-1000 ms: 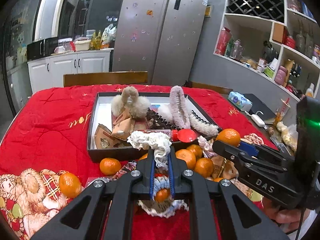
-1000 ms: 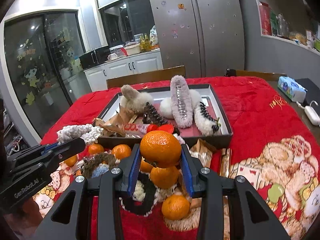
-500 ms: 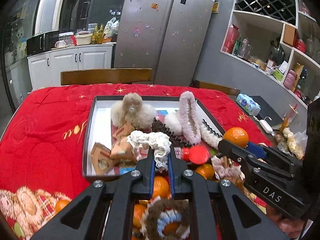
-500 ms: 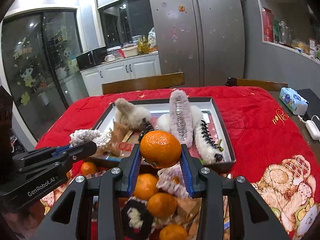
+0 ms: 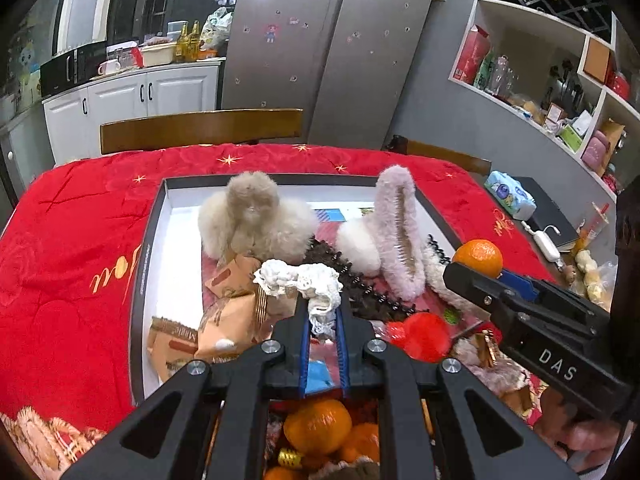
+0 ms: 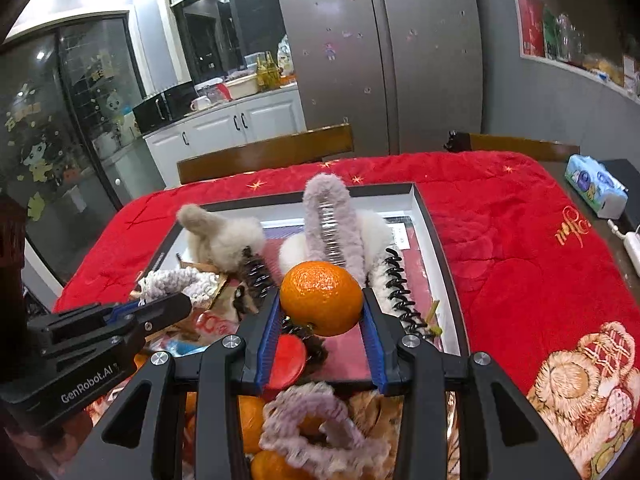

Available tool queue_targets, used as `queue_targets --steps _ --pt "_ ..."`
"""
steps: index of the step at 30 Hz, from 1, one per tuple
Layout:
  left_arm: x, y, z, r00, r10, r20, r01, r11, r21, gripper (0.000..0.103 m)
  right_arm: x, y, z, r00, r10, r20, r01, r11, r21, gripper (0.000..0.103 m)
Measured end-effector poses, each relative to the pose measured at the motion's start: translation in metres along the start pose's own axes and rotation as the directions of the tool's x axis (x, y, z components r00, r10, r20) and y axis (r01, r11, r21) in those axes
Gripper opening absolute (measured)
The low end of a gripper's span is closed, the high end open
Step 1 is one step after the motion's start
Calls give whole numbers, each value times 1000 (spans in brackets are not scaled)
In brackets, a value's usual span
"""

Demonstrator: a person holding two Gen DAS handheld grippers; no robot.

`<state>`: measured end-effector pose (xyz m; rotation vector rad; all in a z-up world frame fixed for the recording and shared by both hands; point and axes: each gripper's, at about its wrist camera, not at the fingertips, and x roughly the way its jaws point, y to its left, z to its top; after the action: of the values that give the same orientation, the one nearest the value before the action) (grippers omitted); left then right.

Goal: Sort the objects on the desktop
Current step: 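Lower the orange into the black tray and open the right gripper while the left releases the scrunchie there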

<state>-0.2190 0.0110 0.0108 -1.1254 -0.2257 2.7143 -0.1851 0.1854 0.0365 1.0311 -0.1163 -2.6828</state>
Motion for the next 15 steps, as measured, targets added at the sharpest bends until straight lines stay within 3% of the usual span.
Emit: queue_targets --steps 6,10,15 --pt "24 7 7 998 3 -65 -5 1000 -30 12 24 -8 2 998 5 -56 -5 1000 4 37" --pt "38 20 10 993 -43 -113 31 995 -98 12 39 -15 1 995 11 -97 -8 999 31 37" --pt "43 19 9 991 -20 -129 9 997 -80 12 48 -18 0 990 -11 -140 16 999 38 37"
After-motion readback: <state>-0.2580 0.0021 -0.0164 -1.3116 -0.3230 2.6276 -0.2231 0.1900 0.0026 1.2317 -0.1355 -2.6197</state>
